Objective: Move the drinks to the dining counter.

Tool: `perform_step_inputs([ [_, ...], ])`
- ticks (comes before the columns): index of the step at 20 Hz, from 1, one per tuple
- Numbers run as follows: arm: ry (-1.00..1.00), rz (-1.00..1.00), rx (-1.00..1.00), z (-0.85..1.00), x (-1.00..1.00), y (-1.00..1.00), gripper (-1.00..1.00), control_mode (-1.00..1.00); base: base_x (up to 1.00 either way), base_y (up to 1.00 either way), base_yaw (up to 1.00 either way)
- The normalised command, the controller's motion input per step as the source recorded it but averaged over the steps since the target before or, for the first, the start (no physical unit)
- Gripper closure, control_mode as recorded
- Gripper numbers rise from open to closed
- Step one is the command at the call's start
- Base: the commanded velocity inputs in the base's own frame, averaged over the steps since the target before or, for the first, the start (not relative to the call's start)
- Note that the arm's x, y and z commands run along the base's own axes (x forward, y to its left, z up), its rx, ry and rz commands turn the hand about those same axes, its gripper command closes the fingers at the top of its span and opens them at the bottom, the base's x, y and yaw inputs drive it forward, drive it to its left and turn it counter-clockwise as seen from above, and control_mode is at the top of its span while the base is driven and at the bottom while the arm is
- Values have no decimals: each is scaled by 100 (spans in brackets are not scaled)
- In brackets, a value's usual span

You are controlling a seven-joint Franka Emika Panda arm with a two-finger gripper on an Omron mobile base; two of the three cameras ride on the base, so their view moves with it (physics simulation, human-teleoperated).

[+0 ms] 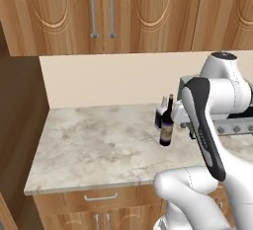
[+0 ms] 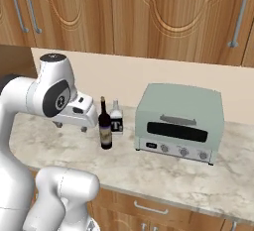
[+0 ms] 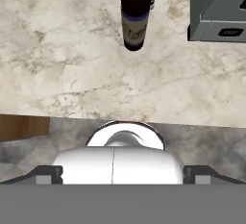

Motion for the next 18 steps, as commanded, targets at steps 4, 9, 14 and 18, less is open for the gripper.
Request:
perform_step_inputs([
  [4, 0, 0, 0, 0, 0, 0, -100, 100, 61, 0, 0],
  [9, 0, 0, 0, 0, 0, 0, -100, 100, 34, 20, -26],
  [14, 0, 0, 0, 0, 0, 0, -100, 100, 51, 38, -23],
  [18, 0, -3, 0, 0, 63, 0, -100, -100, 19, 5, -4],
])
